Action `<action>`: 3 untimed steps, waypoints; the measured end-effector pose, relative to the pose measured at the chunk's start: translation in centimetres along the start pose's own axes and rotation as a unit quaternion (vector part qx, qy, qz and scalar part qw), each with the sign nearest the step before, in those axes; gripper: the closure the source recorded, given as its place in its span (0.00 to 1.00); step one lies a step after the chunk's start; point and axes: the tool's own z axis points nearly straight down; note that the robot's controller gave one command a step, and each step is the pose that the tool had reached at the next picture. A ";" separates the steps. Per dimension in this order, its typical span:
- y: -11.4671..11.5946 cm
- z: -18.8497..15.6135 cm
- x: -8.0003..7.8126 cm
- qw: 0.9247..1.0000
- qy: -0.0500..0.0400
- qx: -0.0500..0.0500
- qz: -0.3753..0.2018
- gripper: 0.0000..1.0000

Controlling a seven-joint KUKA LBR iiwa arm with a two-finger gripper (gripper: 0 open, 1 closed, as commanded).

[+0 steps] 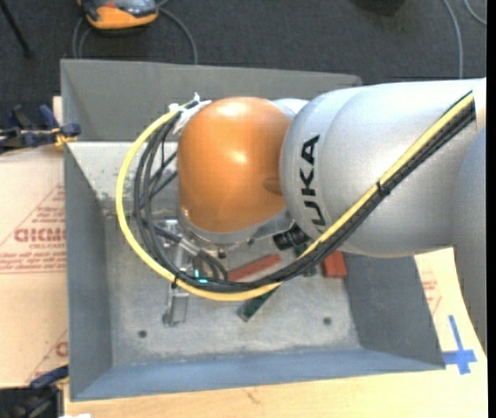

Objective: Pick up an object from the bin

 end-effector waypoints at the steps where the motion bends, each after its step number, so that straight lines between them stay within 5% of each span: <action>1: -0.1 -0.4 -0.1 1.000 -0.003 -0.001 0.002 0.00; 2: 0.7 2.9 -4.3 1.000 -0.011 -0.004 0.024 0.00; 3: 0.1 9.5 -5.7 1.000 -0.006 -0.001 0.012 0.00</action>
Offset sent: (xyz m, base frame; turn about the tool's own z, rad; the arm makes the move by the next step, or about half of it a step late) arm 0.1087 0.0186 -0.1098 0.1324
